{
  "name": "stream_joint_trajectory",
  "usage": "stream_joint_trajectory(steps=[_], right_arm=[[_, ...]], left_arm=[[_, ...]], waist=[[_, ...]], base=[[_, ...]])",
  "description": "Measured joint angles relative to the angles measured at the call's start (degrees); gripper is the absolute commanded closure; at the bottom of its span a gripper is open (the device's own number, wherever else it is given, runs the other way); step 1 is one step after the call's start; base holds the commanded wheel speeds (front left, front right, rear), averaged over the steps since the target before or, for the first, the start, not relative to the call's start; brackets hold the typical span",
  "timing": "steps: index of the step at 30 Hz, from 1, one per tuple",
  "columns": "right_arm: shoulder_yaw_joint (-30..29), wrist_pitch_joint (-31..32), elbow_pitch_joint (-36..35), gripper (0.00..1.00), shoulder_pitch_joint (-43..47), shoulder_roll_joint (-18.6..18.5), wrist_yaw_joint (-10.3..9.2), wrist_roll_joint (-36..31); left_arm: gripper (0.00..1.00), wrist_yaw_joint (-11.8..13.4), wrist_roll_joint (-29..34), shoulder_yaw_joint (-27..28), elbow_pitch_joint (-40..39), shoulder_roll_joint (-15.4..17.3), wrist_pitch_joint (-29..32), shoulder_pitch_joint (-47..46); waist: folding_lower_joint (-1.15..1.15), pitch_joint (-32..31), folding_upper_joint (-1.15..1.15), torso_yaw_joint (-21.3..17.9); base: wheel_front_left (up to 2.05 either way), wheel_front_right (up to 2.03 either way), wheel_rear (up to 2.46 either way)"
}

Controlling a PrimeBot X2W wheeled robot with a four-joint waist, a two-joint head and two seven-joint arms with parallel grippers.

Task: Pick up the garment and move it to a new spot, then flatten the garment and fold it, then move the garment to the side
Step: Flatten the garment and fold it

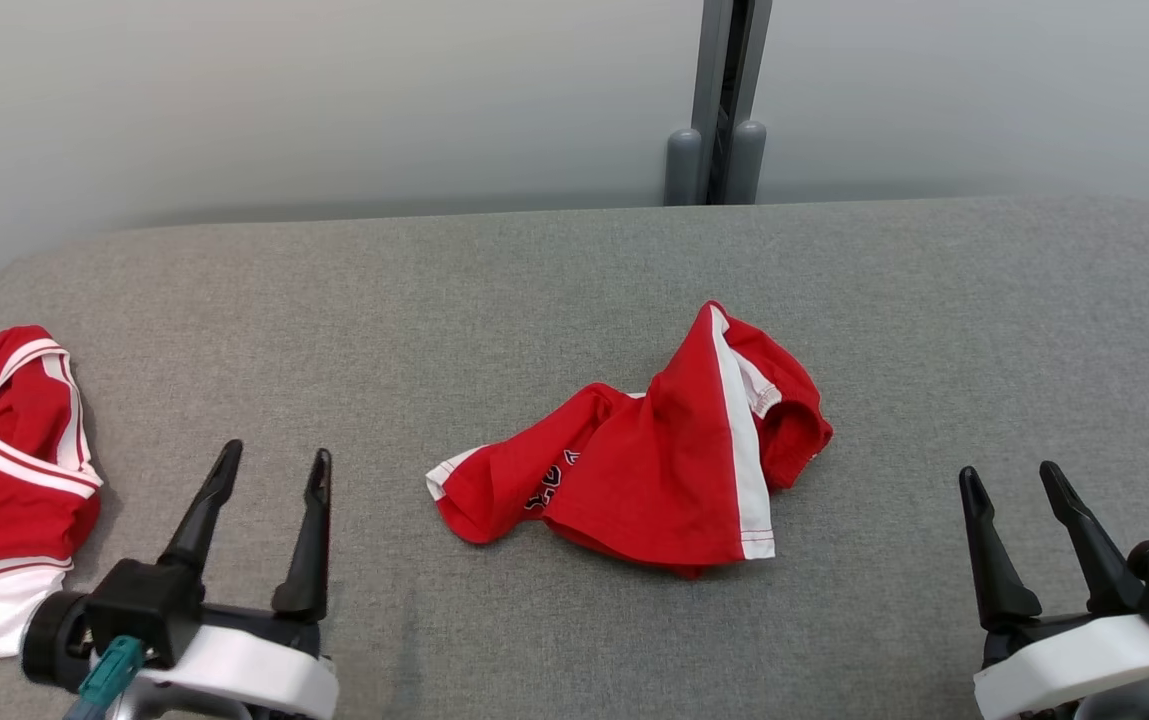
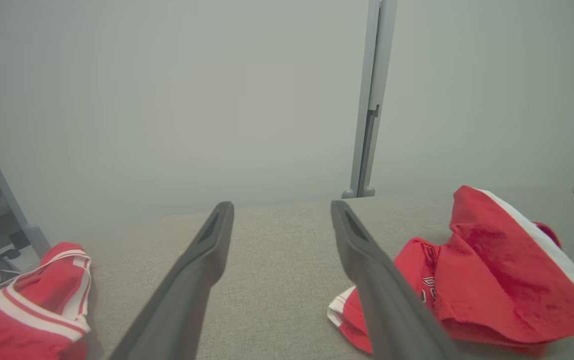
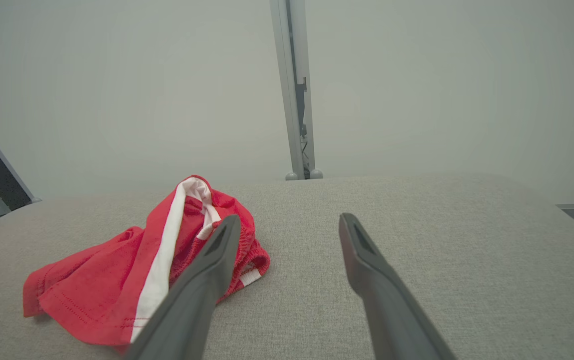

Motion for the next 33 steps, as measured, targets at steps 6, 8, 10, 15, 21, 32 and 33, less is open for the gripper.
stream_joint_trajectory(steps=[6,8,10,15,21,32,33], right_arm=[[0.5,0.2,-0.1,0.00,-0.5,-0.1,0.01,0.1],[0.8,0.2,-0.2,0.00,-1.0,-0.2,0.01,0.1],[1.1,0.2,-0.2,0.00,-1.5,-0.3,0.01,0.1],[2.0,0.2,0.2,0.00,-2.4,-0.2,0.01,0.3],[2.7,-0.1,0.9,0.00,-4.2,-0.2,0.01,0.8],[4.2,-2.2,3.0,0.00,-7.2,0.4,0.00,1.8],[4.4,-2.5,3.1,0.00,-7.4,0.5,0.01,2.0]], left_arm=[[0.00,-5.0,1.8,-6.8,0.3,-0.3,4.5,-5.2],[0.00,-7.3,1.8,-9.6,1.1,-1.2,7.3,-7.1],[0.00,-9.4,1.8,-12.4,2.2,-1.9,10.4,-9.3],[0.00,-15.1,1.2,-19.1,5.0,-4.3,19.3,-14.2],[0.00,-18.5,1.0,-25.1,6.9,-6.8,26.8,-19.3],[0.00,-19.4,3.4,-28.2,12.5,-9.2,29.2,-27.4],[0.00,-19.3,3.9,-28.5,13.2,-9.2,29.4,-27.9]], waist=[[0.00,1.5,0.00,-0.2],[0.00,2.1,0.00,-0.5],[0.00,2.7,0.00,-0.9],[0.00,4.5,0.00,-2.5],[0.00,7.1,0.00,-5.1],[0.00,11.5,0.00,-10.4],[0.00,11.9,0.00,-10.8]], base=[[0.00,0.00,0.00],[0.00,0.00,0.00],[0.00,0.00,0.00],[0.00,0.00,0.00],[0.00,0.00,0.00],[0.00,0.00,0.00],[0.00,0.00,0.00]])
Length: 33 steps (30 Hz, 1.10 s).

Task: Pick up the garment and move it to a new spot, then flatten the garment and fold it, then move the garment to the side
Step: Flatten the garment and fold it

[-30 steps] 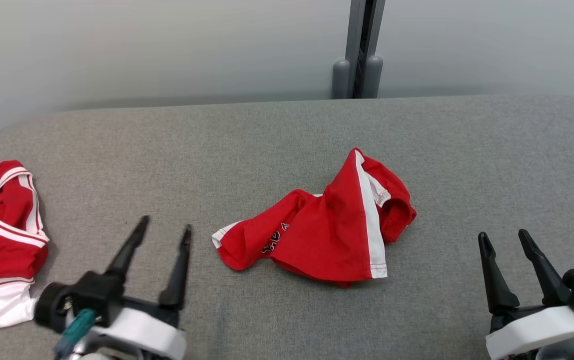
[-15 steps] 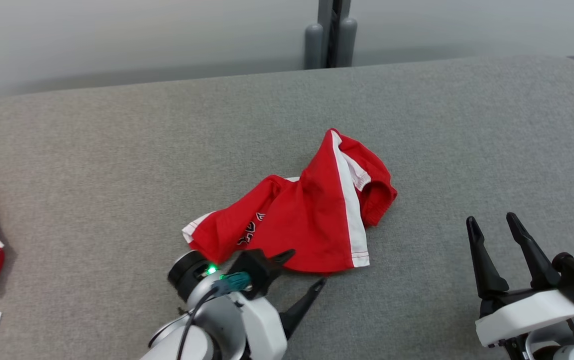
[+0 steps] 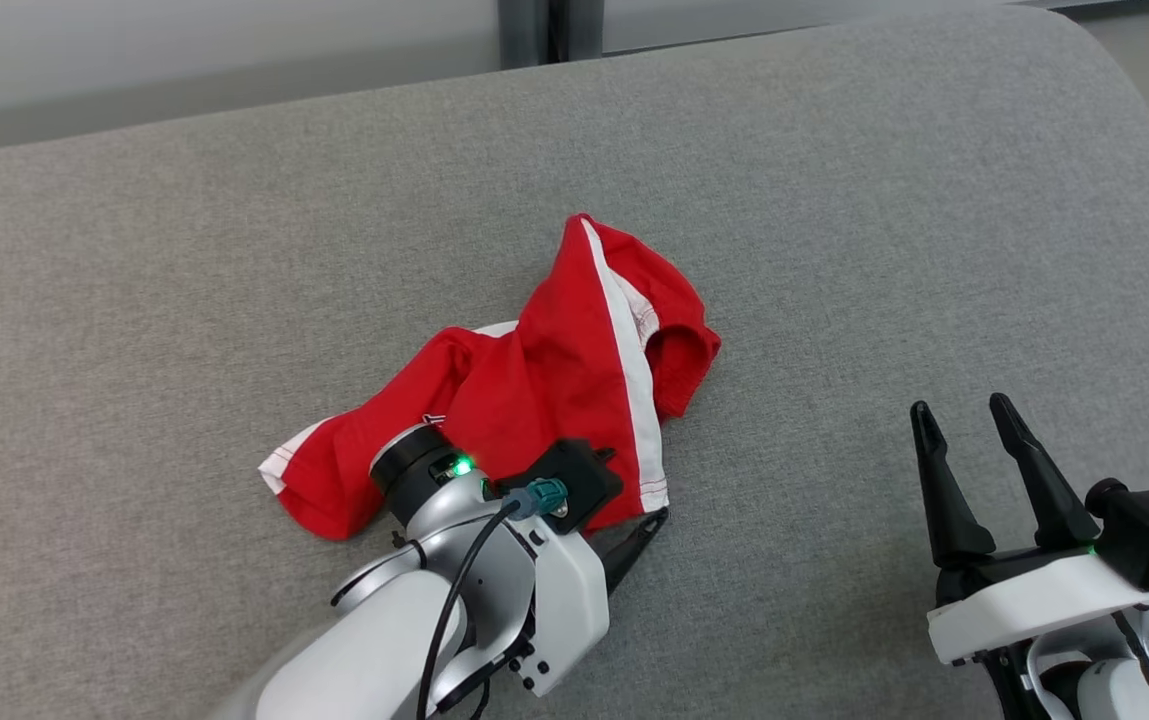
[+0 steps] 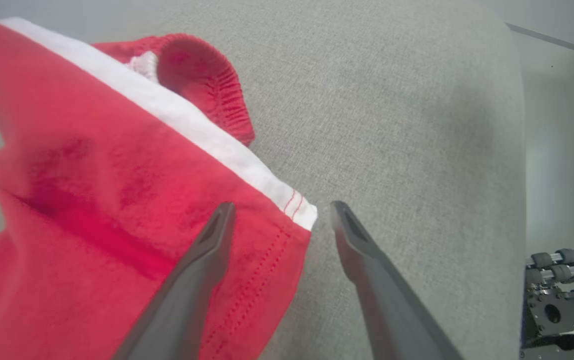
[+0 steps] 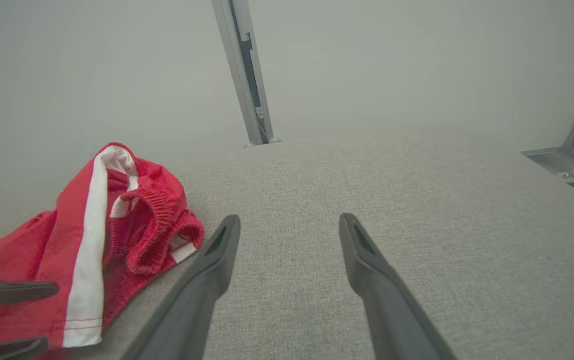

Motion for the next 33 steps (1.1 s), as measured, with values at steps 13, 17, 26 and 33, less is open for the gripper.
stream_joint_trajectory(steps=[13,17,26,33], right_arm=[[0.2,-2.1,2.1,0.00,-2.8,0.4,0.00,0.8],[-0.2,-2.4,2.4,0.00,-3.2,0.3,0.00,0.9],[-2.1,-2.4,2.1,0.00,-2.7,0.0,-0.01,1.1],[-2.5,-1.3,0.9,0.00,-2.2,-1.0,0.00,1.6]], left_arm=[[1.00,0.9,5.8,-3.6,9.3,0.2,-0.5,-4.7],[1.00,1.0,5.7,-3.3,9.0,-0.2,-2.9,-4.8],[1.00,4.3,4.8,0.2,-2.5,2.7,-6.6,-3.9],[1.00,8.8,4.0,4.6,-12.8,9.5,-5.2,0.2]], waist=[[0.00,3.5,0.00,-1.2],[0.00,3.5,0.00,-0.7],[0.00,2.3,0.00,2.1],[0.00,1.4,0.00,5.9]], base=[[0.00,0.00,0.00],[0.00,0.00,0.00],[0.00,0.00,0.00],[0.00,0.00,0.00]])
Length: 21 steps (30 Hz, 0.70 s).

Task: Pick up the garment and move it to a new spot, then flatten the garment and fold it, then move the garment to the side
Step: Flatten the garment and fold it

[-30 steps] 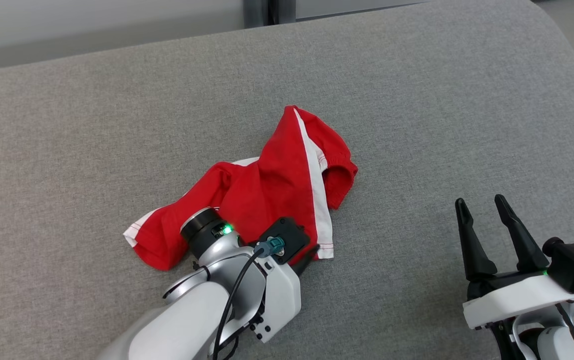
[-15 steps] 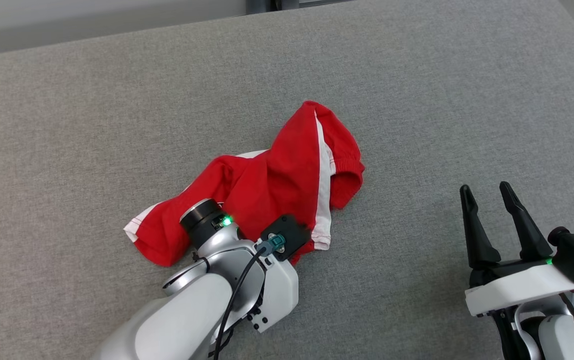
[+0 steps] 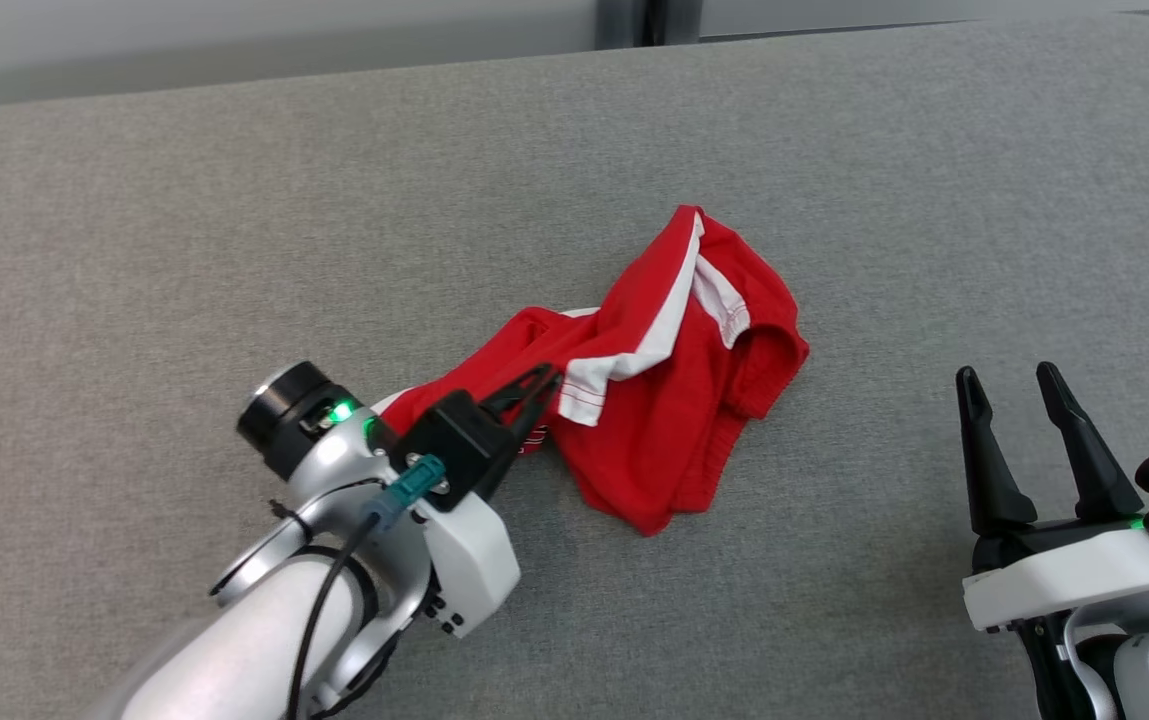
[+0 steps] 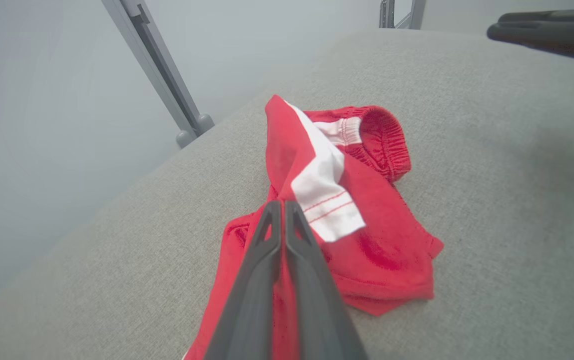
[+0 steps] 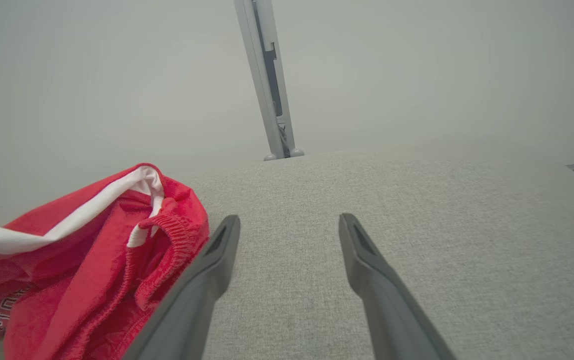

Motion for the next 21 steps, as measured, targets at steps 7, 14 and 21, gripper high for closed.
stream_joint_trajectory(steps=[7,14,21], right_arm=[[0.5,1.5,-1.0,0.00,-0.3,-1.4,0.00,0.5],[1.6,2.3,-1.0,0.00,-1.2,-2.3,0.00,1.2],[2.1,2.5,-0.3,0.00,-1.7,-2.8,0.00,2.2]], left_arm=[[1.00,3.6,-2.9,6.0,-4.1,6.1,0.8,3.8],[1.00,3.4,-7.8,8.7,-0.5,6.9,-1.1,7.0],[0.00,4.4,-12.5,11.5,6.2,3.4,-6.8,9.9]], waist=[[0.00,-0.4,0.00,3.3],[0.00,0.0,0.00,3.8],[0.00,0.3,0.00,3.1]], base=[[0.00,0.00,0.00],[0.00,0.00,0.00],[0.00,0.00,0.00]])
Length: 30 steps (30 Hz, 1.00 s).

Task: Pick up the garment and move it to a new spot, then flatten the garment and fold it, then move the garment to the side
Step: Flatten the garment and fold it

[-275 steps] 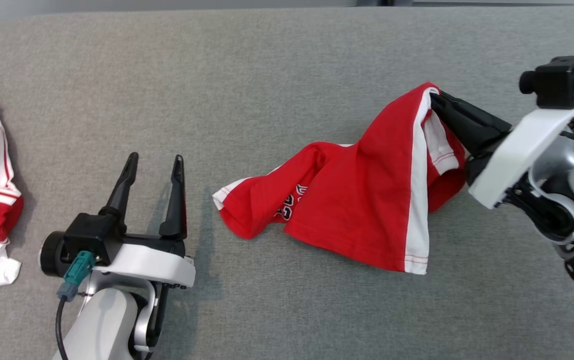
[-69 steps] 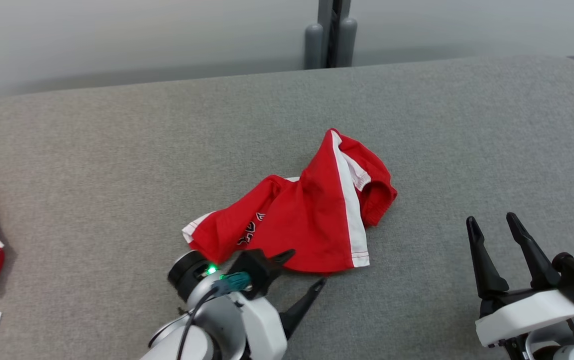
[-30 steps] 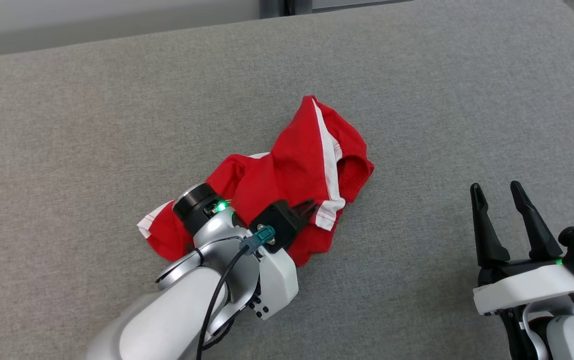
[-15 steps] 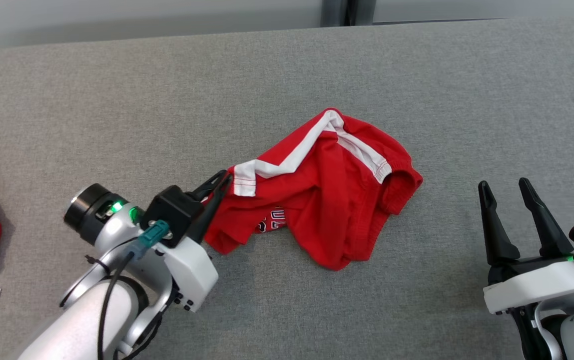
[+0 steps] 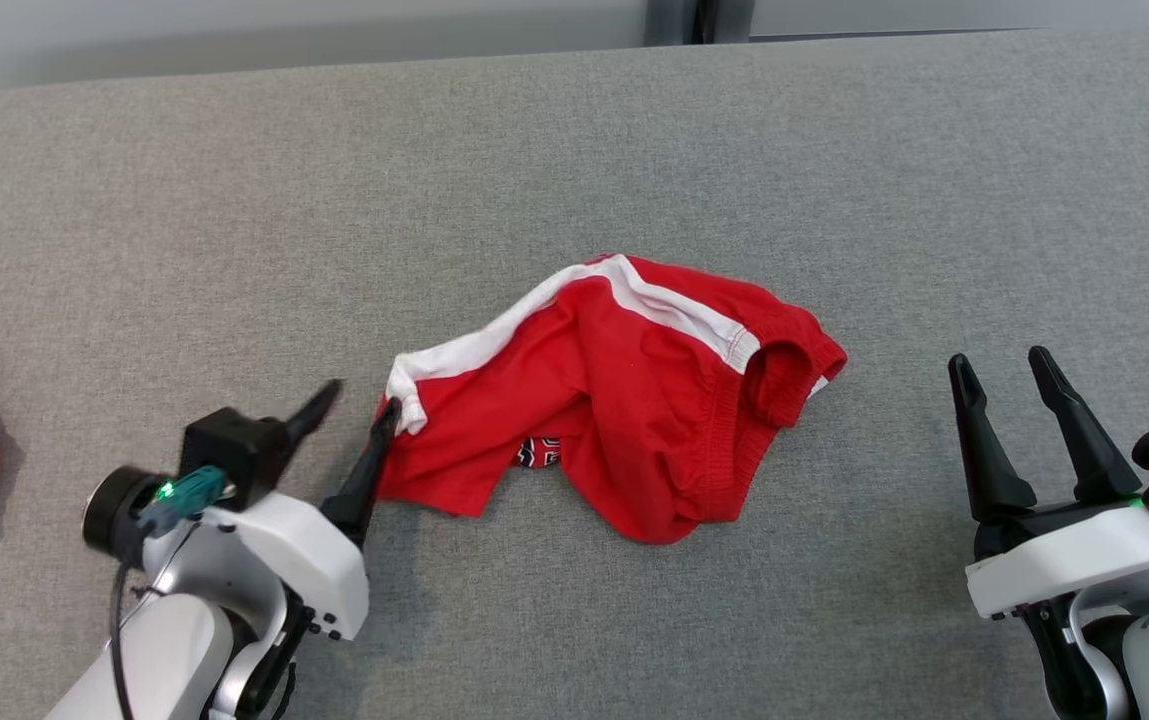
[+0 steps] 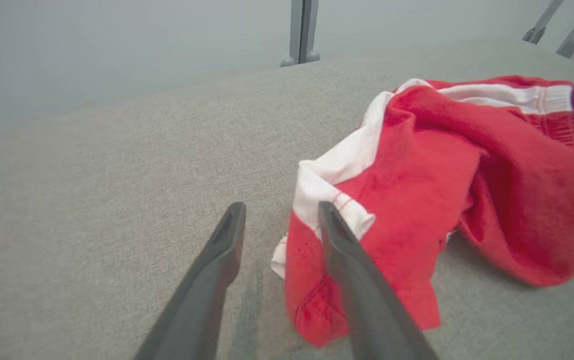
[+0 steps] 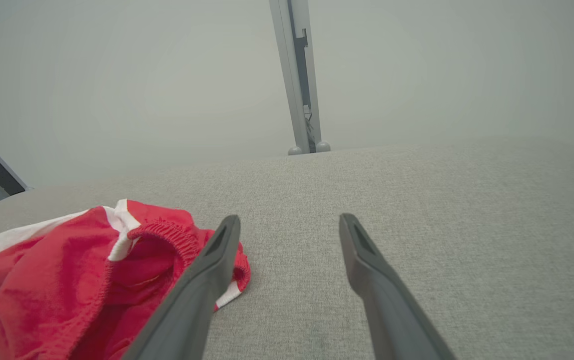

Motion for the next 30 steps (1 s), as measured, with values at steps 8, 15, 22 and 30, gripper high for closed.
stream_joint_trajectory(steps=[8,15,22,30], right_arm=[[-0.9,-0.2,0.4,0.00,0.5,0.0,0.00,0.1],[-1.8,-0.8,-1.0,0.00,0.7,0.2,0.00,-0.7],[-2.5,-0.8,-2.0,0.00,1.4,0.8,-0.01,-2.5],[-2.7,-0.4,-2.1,0.00,3.4,1.2,0.00,-3.4]], left_arm=[[0.00,4.7,-4.0,6.1,2.3,-3.5,-9.0,5.3],[0.00,9.1,-4.1,11.0,0.1,-4.8,-16.6,6.7],[0.00,11.5,-1.2,15.3,-5.7,-6.6,-20.0,7.8],[0.00,9.4,3.6,17.8,-8.5,-6.8,-20.3,12.0]], waist=[[0.00,-0.9,0.00,-0.1],[0.00,-2.1,0.00,0.7],[0.00,-4.0,0.00,1.0],[0.00,-6.7,0.00,0.8]], base=[[0.00,0.00,0.00],[0.00,0.00,0.00],[0.00,0.00,0.00],[0.00,0.00,0.00]])
